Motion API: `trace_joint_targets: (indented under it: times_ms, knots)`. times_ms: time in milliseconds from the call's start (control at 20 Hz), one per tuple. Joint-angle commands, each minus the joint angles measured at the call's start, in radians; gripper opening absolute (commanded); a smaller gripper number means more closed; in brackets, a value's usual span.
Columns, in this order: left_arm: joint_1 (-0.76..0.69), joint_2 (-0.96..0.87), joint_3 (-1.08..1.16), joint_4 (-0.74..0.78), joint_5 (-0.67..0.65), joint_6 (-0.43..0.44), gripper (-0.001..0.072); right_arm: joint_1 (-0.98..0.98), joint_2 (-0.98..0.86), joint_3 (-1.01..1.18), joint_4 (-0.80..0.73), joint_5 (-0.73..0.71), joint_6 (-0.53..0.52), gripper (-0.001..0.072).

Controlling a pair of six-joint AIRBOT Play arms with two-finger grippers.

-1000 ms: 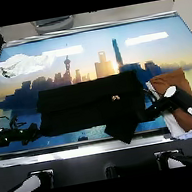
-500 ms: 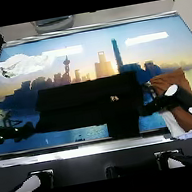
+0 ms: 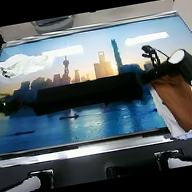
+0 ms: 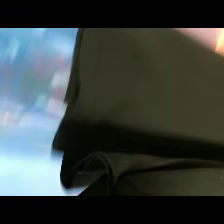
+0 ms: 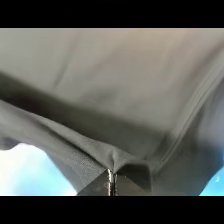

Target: Fold the shirts.

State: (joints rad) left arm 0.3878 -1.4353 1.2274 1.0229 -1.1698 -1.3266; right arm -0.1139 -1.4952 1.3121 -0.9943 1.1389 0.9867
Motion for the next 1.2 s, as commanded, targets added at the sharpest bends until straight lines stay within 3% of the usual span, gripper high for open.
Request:
trace_joint_targets:
  times_ms: [0, 150, 350, 400, 450, 500, 550, 650, 700, 750, 1150]
  knots:
    - [-0.050, -0.250, 0.257, -0.003, -0.049, -0.072, 0.0025, 0.001, -0.208, 0.186, 0.052, -0.049, 0.024, 0.0043]
    - [-0.079, -0.408, 0.383, -0.003, -0.071, -0.096, 0.0026, 0.001, -0.305, 0.209, 0.066, -0.109, 0.062, 0.0044]
    - [-0.091, -0.484, 0.391, -0.003, -0.090, -0.125, 0.0033, 0.001, -0.349, 0.209, 0.059, -0.096, 0.064, 0.0046]
    - [-0.090, -0.485, 0.391, -0.003, -0.101, -0.125, 0.0149, -0.001, -0.343, 0.209, 0.058, -0.095, 0.063, 0.0055]
    - [-0.087, -0.480, 0.392, -0.003, -0.122, -0.126, 0.0463, -0.003, -0.330, 0.209, 0.057, -0.086, 0.050, 0.0276]
    - [-0.082, -0.472, 0.393, -0.003, -0.144, -0.126, 0.0720, -0.011, -0.312, 0.209, 0.056, -0.066, 0.026, 0.0573]
    - [-0.074, -0.462, 0.402, -0.003, -0.171, -0.119, 0.0720, -0.021, -0.289, 0.209, 0.029, -0.042, 0.020, 0.0626]
    - [-0.062, -0.430, 0.409, -0.003, -0.203, -0.101, 0.0720, -0.033, -0.253, 0.209, -0.117, 0.003, 0.089, 0.0629]
    - [-0.059, -0.409, 0.409, -0.003, -0.203, -0.102, 0.0720, -0.032, -0.248, 0.209, -0.192, 0.029, 0.106, 0.0708]
    - [-0.061, -0.390, 0.409, -0.003, -0.203, -0.102, 0.0720, -0.032, -0.254, 0.209, -0.212, 0.047, 0.106, 0.0707]
    - [-0.089, -0.275, 0.409, -0.003, -0.203, -0.087, 0.0720, -0.033, -0.362, 0.209, -0.048, -0.001, 0.072, 0.0709]
